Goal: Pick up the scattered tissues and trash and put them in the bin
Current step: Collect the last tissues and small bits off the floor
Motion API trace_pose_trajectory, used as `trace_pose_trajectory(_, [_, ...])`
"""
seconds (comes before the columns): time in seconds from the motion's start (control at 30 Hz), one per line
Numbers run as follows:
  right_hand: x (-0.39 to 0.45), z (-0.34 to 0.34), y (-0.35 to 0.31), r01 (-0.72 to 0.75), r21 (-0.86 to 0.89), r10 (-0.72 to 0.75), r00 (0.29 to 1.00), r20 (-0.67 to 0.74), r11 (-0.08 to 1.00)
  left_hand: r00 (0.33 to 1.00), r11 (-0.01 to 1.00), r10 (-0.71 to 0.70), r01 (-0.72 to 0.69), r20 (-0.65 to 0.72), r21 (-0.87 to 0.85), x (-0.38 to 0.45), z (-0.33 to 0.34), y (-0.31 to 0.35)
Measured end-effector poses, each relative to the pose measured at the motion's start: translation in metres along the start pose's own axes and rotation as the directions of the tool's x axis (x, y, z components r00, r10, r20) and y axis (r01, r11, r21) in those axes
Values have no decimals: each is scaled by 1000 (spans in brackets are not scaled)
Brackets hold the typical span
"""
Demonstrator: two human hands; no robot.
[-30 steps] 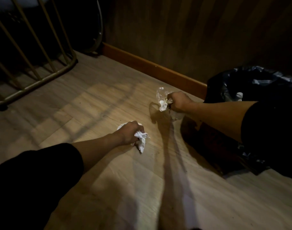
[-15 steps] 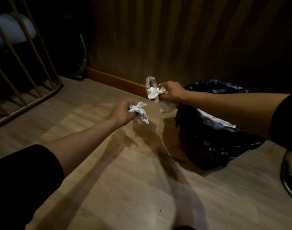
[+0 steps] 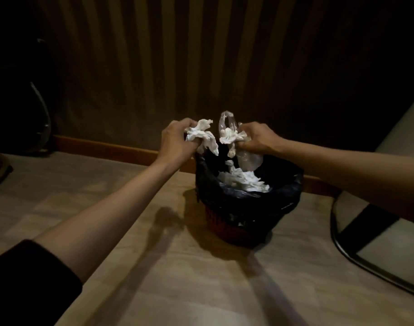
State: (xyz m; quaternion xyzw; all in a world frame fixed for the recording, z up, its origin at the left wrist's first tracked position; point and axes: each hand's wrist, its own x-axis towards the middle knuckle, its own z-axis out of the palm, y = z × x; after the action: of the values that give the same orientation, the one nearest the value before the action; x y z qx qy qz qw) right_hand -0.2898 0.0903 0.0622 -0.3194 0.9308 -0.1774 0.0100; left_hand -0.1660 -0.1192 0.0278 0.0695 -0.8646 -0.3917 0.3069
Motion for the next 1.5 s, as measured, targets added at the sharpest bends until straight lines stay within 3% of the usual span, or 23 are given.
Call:
trace_pose_trajectory(0.13, [-12,-1,32,-76,-134,99,981,169,988,998,999,20,-19,55,-29,6,33,23])
trace_pose_trajectory(0.23, [-14,-5,48,-183,-61,193,944,269,981,993,998,6,2,116,-65,9,53,30])
trace_pose_trajectory(0.3, [-13,-9,57,-236,-43,239,935,262,971,980,995,-25,43,200,-87,11,63,30])
trace_pose_trajectory(0.4, [-13,-18,63,-274,-105,290,935,205,956,880,994,-57,94,472,-55,6,74,32])
trace_pose_trajectory(0.5, [-11,-24,66,-325,-128,343,927,154,937,782,1000,-16,-1,623,27,-5,78,34])
trace_pose_trajectory(0.57, [-9,-24,66,-335,-120,349,929,123,935,791,997,20,-64,611,50,-9,74,32])
trace_pose_trajectory(0.63, [-4,-22,62,-312,-129,323,943,81,941,842,995,30,-79,538,68,-11,65,25])
trace_pose_trajectory(0.77, [8,-9,35,-183,-176,195,979,52,967,935,996,-27,-6,353,93,-14,35,-3])
trace_pose_trajectory(0.9, [27,7,-12,-31,-198,38,999,32,980,963,978,-136,92,233,189,-25,1,-44])
trace_pose_trajectory(1.13, [62,64,-106,174,-168,-165,984,64,970,913,897,-370,303,172,322,-70,-56,-125])
trace_pose_trajectory(1.4, [88,177,-179,350,-183,-277,901,333,919,802,751,-580,459,141,476,-137,-112,-205])
trace_pose_trajectory(1.5, [98,221,-185,343,-178,-254,884,392,922,769,707,-622,471,147,527,-160,-122,-231])
